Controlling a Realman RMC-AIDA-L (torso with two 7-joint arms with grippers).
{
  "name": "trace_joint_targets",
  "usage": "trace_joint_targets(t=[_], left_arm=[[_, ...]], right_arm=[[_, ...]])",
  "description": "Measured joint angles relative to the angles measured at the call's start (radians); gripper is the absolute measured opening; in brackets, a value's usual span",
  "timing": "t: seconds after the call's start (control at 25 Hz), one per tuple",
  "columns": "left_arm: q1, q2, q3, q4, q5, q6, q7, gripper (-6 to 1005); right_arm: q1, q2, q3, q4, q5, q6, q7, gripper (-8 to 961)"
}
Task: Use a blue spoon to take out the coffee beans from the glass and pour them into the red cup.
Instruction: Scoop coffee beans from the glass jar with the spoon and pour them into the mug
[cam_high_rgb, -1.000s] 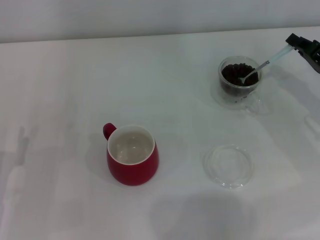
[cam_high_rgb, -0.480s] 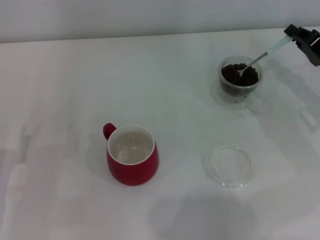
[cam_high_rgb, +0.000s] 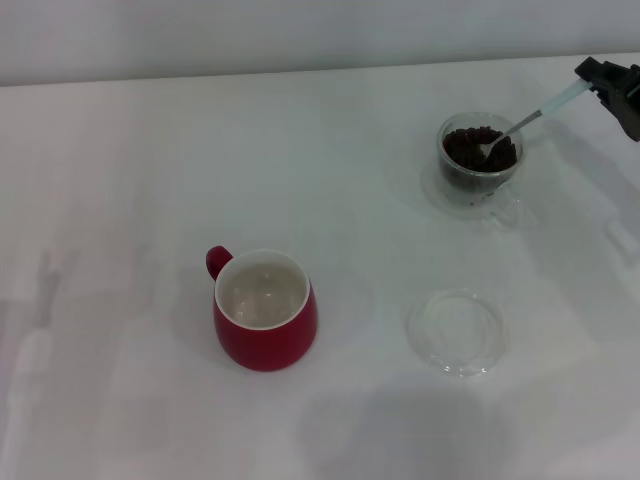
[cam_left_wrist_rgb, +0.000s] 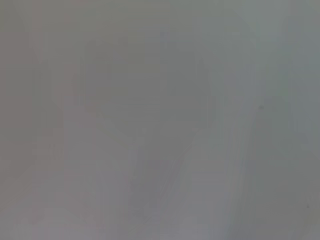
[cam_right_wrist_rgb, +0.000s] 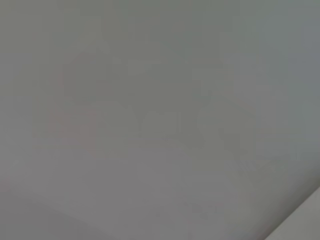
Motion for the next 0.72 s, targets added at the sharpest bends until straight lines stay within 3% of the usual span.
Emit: trace_joint_targets(t=[0.72], left_arm=[[0.001,0.0,0.0,-0.002,0.0,0.001,0.0,732]], right_arm=[[-0.041,-0.012,0.01,-0.05,0.074,-0.028,0.024,139]])
